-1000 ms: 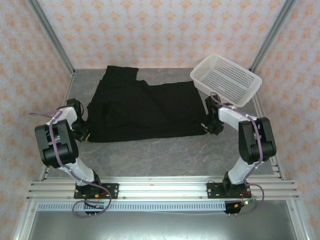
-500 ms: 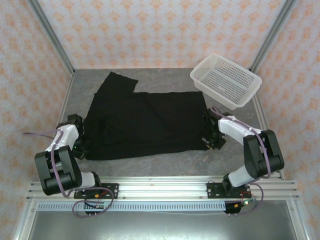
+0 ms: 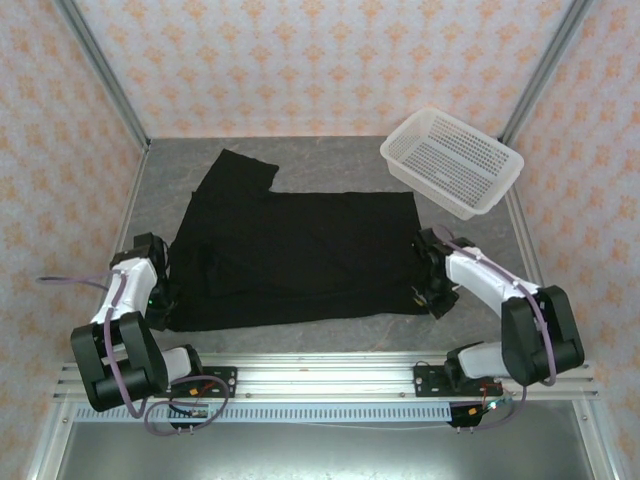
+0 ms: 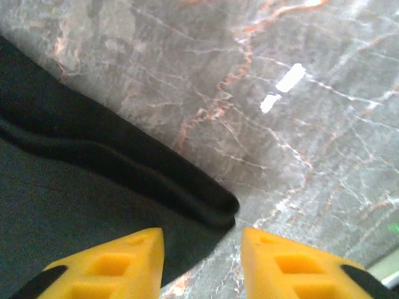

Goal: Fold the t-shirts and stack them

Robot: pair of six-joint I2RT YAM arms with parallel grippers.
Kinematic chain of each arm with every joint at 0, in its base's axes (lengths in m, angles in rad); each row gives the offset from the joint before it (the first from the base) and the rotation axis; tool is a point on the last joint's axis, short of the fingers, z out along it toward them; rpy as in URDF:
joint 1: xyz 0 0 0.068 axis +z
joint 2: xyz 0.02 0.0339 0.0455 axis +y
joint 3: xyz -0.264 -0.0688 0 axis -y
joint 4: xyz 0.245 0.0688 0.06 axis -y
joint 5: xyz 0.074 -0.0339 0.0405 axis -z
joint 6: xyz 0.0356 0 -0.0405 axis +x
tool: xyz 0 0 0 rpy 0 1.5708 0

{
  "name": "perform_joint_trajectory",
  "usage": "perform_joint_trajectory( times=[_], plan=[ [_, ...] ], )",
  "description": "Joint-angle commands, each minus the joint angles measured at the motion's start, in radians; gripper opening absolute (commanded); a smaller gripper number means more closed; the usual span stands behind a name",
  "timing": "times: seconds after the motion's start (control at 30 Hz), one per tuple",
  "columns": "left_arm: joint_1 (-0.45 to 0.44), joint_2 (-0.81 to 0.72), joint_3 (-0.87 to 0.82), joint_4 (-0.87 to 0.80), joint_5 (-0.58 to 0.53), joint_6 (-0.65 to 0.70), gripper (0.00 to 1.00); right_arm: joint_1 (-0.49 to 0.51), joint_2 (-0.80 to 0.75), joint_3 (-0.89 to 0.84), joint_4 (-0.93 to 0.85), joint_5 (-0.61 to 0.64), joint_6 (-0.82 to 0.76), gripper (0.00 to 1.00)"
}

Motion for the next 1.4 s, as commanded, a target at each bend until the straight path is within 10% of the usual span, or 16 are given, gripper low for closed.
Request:
perform_joint_trajectory(
  times=[0.0, 0.23, 0.77, 0.97, 1.2, 1.37],
  plan=[
    [-0.017, -0.006, 0.093, -0.077, -0.047, -0.010, 0.61, 0.002, -0.078, 0.072, -0.101, 0.108, 0.029, 0.42],
    [-0.171, 0.075, 0.270, 0.013, 0.065, 0.046, 0.62, 0.001, -0.086, 0.118, 0.136, 0.030, -0.136, 0.50],
    [-0.341, 0.194, 0.085, 0.196, 0.285, 0.130, 0.55, 0.008, 0.123, 0.225, 0.422, -0.329, -0.303, 0.64],
    [-0.349, 0.213, 0.063, 0.181, 0.235, 0.117, 0.43, 0.009, 0.125, 0.228, 0.426, -0.328, -0.285, 0.64],
    [-0.372, 0.197, 0.087, 0.207, 0.226, 0.109, 0.07, 0.010, 0.119, 0.222, 0.413, -0.317, -0.280, 0.63],
    [-0.412, 0.197, 0.139, 0.152, 0.191, 0.114, 0.03, 0.010, 0.117, 0.216, 0.410, -0.315, -0.277, 0.62]
  ],
)
